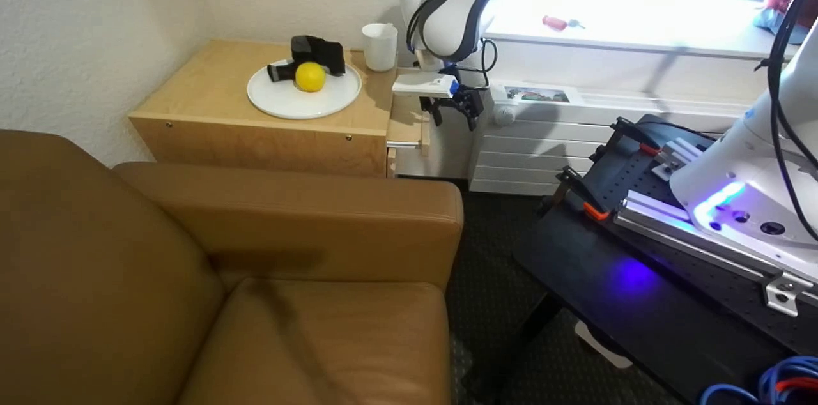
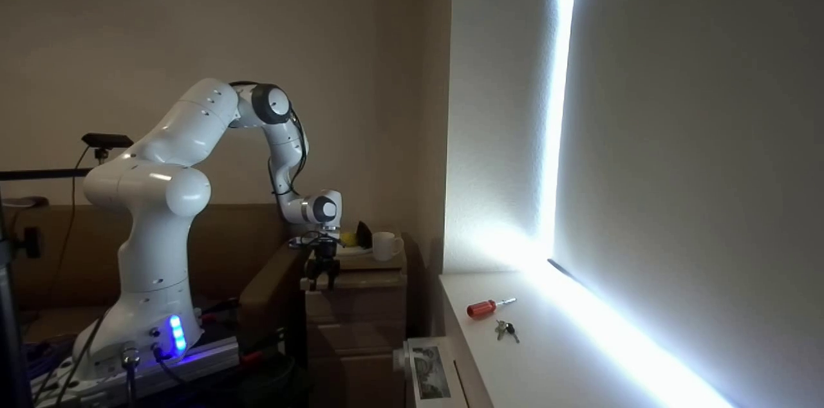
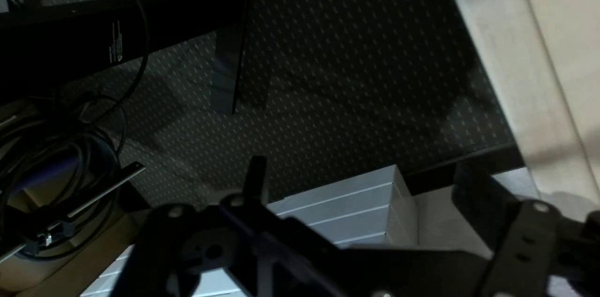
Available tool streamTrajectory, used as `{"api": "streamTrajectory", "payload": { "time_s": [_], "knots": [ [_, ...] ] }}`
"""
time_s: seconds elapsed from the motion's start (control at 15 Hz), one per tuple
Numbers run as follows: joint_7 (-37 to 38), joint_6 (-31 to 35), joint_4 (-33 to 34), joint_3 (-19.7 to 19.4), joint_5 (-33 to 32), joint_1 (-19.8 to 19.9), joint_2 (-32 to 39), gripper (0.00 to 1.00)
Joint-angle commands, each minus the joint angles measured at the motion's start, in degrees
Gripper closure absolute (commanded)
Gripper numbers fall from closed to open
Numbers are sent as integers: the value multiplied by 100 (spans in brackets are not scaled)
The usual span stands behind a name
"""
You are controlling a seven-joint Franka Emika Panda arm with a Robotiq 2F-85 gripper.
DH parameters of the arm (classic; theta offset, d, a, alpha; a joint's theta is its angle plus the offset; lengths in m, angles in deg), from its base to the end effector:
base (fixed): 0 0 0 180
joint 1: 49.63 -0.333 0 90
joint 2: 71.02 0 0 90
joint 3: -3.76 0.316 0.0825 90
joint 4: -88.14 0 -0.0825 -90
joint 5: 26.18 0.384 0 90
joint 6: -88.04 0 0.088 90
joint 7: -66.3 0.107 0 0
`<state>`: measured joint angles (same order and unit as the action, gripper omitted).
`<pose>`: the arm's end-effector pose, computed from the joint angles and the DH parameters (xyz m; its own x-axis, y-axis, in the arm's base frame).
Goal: Close the sliding tray
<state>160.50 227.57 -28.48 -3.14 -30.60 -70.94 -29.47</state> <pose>0.5256 0.1293 0.0623 0.2773 -0.9517 0.1315 -0.9229 -0.2258 0.3119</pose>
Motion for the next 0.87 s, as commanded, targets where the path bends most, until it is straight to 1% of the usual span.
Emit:
{"api": "streamTrajectory", "payload": {
  "time_s": [0.0,0.07,0.2,0.27,0.33,0.53,0.6,0.67,0.8],
  "knots": [
    [-680,437,-309,218,-169,305,-391,0],
    [-941,606,-371,234,-193,388,-448,0],
    [-1679,864,-454,316,-57,709,-506,0],
    [-1997,856,-460,342,16,849,-495,0],
    [-2198,719,-454,282,15,902,-483,0],
    [-2549,608,-581,21,-78,994,-434,0],
    [-2518,584,-669,-105,-109,957,-463,0],
    [-2411,620,-428,-60,-1,891,-327,0],
    [-2450,619,-521,-152,-16,909,-328,0]
  ]
}}
